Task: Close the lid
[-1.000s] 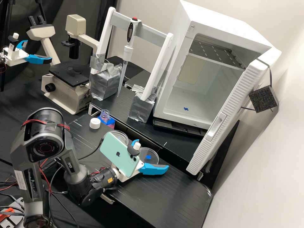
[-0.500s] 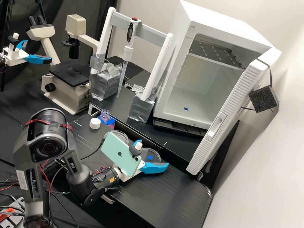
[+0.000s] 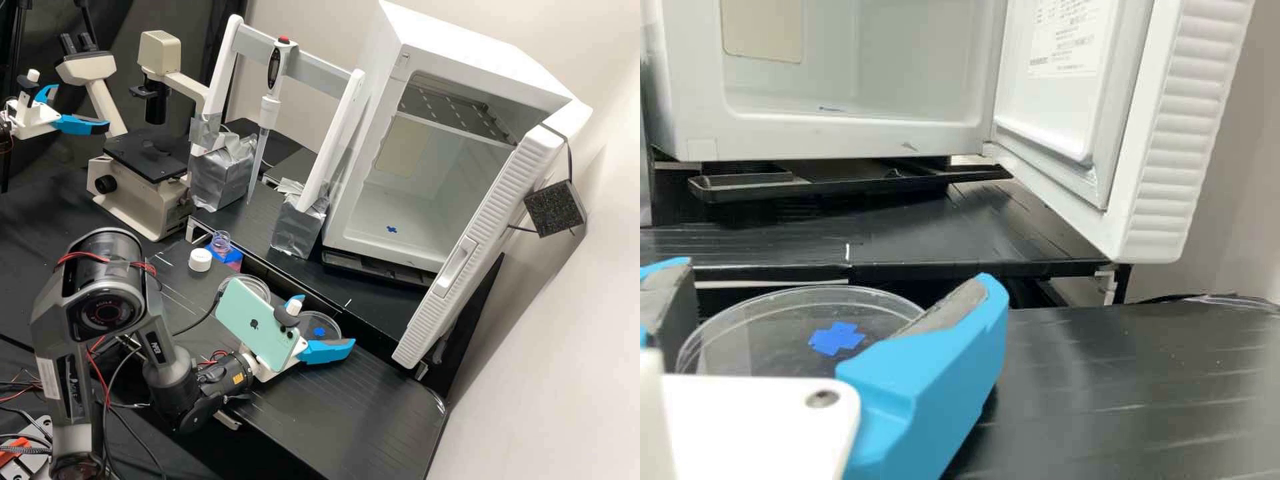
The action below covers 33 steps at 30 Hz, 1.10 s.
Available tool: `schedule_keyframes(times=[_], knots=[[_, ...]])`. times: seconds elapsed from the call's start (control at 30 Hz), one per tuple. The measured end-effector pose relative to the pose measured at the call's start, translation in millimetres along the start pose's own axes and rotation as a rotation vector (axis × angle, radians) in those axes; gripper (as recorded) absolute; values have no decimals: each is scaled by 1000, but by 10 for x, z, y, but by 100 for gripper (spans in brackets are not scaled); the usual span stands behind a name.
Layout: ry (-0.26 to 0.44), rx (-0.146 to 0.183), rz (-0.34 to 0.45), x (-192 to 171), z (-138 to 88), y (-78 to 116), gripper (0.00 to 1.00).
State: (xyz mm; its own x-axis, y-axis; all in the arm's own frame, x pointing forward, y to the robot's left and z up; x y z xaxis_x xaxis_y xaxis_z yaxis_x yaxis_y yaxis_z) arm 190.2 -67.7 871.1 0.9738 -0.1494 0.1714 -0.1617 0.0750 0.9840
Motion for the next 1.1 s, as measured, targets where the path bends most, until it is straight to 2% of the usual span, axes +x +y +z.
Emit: schedule_keyframes(times=[0.37, 0.63, 0.7, 0.77, 0.87, 0.97, 1.0, 1.03, 1.1], knots=[[7, 16, 11, -12, -17, 30, 0], [25, 116, 9, -181, -104, 161, 0], [40, 141, 17, -249, -158, 200, 0], [82, 168, 17, -329, -262, 222, 0], [138, 174, 1, -431, -399, 195, 0], [183, 158, -30, -494, -498, 126, 0], [191, 161, -47, -508, -514, 87, 100], [197, 160, -59, -513, -525, 60, 100], [206, 132, -80, -515, -537, 12, 100]])
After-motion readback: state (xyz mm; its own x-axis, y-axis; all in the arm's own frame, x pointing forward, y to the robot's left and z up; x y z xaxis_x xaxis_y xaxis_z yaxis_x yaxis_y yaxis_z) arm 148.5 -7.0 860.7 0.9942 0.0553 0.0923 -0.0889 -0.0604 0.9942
